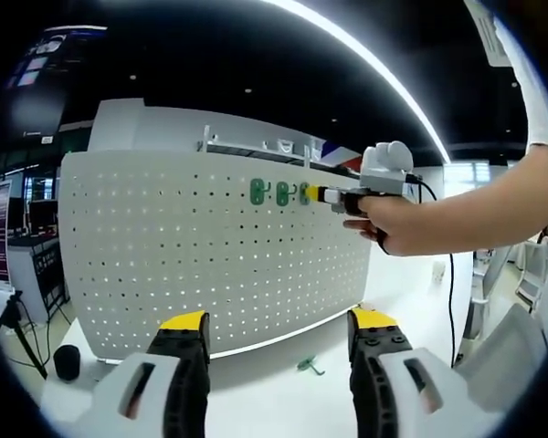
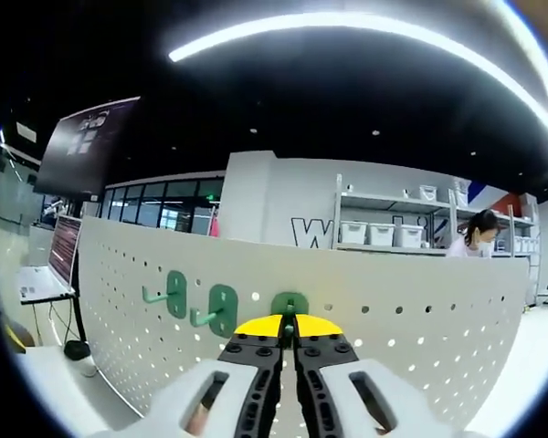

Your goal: Insert the hook assembly into the mounting plate slot until the hook locks in place.

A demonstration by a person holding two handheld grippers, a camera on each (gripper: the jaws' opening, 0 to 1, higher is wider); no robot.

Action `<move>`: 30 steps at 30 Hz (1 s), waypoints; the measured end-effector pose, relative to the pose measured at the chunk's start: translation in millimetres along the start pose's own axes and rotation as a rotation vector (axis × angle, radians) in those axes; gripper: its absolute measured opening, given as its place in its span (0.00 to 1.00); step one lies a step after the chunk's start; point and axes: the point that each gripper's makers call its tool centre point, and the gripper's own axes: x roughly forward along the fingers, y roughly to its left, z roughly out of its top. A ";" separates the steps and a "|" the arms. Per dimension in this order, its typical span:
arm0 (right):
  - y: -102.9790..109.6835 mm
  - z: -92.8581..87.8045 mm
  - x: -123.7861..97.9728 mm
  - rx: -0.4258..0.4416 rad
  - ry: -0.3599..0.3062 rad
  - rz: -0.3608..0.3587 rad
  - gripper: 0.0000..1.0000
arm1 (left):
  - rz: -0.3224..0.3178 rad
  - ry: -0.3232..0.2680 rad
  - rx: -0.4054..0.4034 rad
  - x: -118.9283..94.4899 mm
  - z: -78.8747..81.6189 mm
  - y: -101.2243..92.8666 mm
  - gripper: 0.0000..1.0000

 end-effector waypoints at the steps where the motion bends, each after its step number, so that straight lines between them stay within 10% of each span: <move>1: 1.5 1.1 -0.2 -0.009 -0.011 0.002 0.01 | 0.000 0.000 -0.001 -0.1 -0.2 0.0 0.62; 16: 3.1 -1.7 -0.5 -0.094 -0.004 -0.040 0.01 | 0.006 0.007 -0.006 -2.9 -2.8 1.7 0.60; 30: -0.5 -5.3 -2.5 0.065 0.004 -0.064 0.03 | -0.005 0.010 -0.012 -1.1 -4.4 -1.5 0.59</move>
